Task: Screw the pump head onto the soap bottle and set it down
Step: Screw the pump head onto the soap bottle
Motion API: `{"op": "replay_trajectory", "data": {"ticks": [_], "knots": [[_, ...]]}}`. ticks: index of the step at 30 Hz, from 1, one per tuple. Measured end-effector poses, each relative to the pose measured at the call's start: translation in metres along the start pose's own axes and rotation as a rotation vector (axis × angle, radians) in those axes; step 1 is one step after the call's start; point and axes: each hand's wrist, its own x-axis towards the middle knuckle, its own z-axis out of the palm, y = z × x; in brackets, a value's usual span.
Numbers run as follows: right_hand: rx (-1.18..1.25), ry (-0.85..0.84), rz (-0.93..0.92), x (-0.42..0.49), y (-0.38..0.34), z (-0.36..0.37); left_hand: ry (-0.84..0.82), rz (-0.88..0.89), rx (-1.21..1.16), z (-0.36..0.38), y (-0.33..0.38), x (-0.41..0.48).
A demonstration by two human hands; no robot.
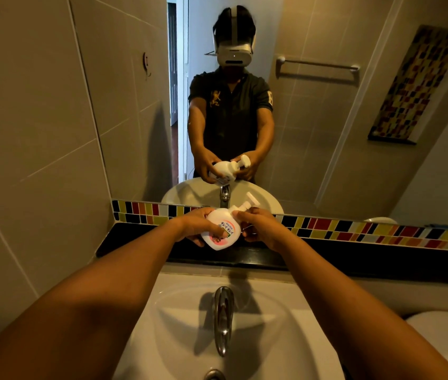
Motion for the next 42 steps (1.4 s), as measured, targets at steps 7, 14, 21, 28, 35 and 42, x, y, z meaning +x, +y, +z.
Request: {"op": "replay_trajectory", "data": {"ticks": [7, 14, 21, 28, 35, 42], "knots": [[0.019, -0.050, 0.036, -0.002, -0.004, 0.001, -0.008, -0.001, -0.007, 0.000, 0.000, -0.001], [0.061, -0.020, 0.066, 0.002, -0.001, -0.004, -0.023, -0.001, 0.008, 0.001, 0.001, -0.003], [0.076, -0.068, 0.031, 0.000, 0.000, -0.006, -0.041, 0.013, 0.005, 0.002, 0.003, -0.002], [0.059, 0.035, -0.033, 0.000, 0.003, -0.005, 0.002, 0.026, -0.009, 0.006, 0.004, 0.000], [0.051, 0.074, -0.087, -0.002, 0.003, -0.006, -0.085, 0.001, -0.077, 0.006, 0.010, -0.005], [0.038, 0.035, -0.151, -0.005, -0.004, -0.006, -0.331, -0.155, -0.253, -0.008, 0.023, -0.018]]}}
